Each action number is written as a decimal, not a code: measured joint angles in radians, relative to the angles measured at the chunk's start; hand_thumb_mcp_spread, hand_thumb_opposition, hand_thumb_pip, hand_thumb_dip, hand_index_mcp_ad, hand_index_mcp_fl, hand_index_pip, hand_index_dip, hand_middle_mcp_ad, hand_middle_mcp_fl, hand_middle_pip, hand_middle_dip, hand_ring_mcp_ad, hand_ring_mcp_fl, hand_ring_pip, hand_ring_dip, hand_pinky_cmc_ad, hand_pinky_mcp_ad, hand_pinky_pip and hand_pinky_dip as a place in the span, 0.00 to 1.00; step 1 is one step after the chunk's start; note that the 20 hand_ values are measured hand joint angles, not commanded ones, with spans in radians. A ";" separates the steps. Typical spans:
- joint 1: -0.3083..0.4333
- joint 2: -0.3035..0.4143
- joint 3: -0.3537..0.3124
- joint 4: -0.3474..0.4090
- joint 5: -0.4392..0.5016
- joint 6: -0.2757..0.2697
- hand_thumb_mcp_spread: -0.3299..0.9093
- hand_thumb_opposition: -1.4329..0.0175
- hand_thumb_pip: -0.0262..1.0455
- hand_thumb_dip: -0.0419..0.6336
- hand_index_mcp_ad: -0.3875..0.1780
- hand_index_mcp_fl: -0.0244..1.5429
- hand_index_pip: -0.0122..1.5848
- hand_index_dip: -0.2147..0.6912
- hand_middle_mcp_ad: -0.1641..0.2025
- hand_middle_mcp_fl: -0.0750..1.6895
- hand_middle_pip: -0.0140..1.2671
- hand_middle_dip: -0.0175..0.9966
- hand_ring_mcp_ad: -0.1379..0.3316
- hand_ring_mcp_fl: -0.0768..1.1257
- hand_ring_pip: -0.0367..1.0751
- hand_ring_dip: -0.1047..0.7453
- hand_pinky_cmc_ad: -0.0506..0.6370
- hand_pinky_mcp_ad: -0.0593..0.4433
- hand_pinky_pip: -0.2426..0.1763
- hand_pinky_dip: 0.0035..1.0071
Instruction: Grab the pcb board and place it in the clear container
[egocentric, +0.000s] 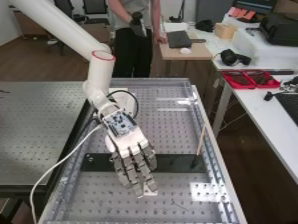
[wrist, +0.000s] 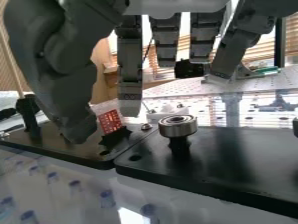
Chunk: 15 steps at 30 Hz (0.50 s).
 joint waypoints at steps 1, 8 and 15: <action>-0.001 -0.002 0.002 -0.001 -0.002 0.000 0.52 0.43 0.66 0.39 0.64 0.03 0.94 0.42 0.79 0.06 0.12 0.15 0.71 0.06 0.16 0.08 0.53 0.52 0.28 0.81; -0.002 -0.003 0.002 0.011 -0.003 -0.008 0.52 0.43 0.66 0.39 0.64 0.05 0.94 0.42 0.79 0.07 0.12 0.15 0.70 0.06 0.16 0.08 0.53 0.49 0.28 0.81; -0.002 -0.001 -0.001 0.031 0.002 -0.031 0.52 0.43 0.66 0.39 0.64 0.09 0.94 0.42 0.79 0.08 0.12 0.15 0.70 0.06 0.16 0.08 0.53 0.48 0.28 0.80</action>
